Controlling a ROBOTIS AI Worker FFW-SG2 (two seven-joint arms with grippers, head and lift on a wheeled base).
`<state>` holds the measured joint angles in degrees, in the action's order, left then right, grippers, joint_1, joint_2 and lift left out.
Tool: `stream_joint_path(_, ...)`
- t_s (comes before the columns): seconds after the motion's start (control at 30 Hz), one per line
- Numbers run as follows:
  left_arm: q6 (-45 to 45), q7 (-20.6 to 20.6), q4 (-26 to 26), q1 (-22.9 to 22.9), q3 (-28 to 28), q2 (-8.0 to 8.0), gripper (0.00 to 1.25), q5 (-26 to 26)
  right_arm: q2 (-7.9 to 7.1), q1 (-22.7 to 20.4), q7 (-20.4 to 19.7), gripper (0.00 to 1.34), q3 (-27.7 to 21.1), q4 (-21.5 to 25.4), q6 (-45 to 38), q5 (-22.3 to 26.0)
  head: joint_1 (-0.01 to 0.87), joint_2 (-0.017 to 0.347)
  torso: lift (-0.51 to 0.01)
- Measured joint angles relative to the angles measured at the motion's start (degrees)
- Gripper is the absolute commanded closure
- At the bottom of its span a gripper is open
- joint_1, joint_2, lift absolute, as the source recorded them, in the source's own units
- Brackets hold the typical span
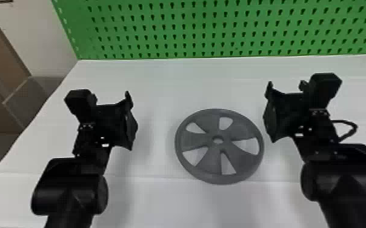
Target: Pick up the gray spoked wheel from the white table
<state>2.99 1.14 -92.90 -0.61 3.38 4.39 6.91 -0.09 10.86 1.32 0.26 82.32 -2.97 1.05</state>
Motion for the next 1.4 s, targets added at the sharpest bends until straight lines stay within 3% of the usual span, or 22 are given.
stream_joint_path(0.3, 0.0, 0.0, 0.0, 0.1, 0.0, 0.00, 0.19, 0.2, 0.02, 0.9, 0.0, 0.33, 0.1, 2.4, -5.6, -0.6, 0.779, 0.143, -0.084)
stream_joint_path(0.57, 0.0, 0.0, 0.0, 0.1, -0.1, 0.00, 0.19, 0.3, -0.26, 3.8, 0.0, 0.33, 0.8, 7.0, -19.8, -1.1, 0.779, 0.143, -0.084)
stream_joint_path(0.87, 0.0, 0.0, 0.0, 0.0, -0.2, 0.00, 0.19, 0.5, -1.36, 10.0, 0.0, 0.33, 2.6, 10.3, -38.6, -0.1, 0.779, 0.143, -0.084)
stream_joint_path(1.1, 0.1, 0.0, 0.0, -0.3, -0.6, 0.00, 0.19, 0.6, -2.96, 17.0, 0.0, 0.33, 4.1, 10.1, -54.7, 1.6, 0.779, 0.143, -0.084)
stream_joint_path(1.4, 0.4, 0.0, 0.0, -0.4, -0.8, 0.00, 0.19, 0.5, -3.50, 25.7, 0.0, 0.33, 5.1, 4.3, -68.0, 2.5, 0.779, 0.143, -0.084)
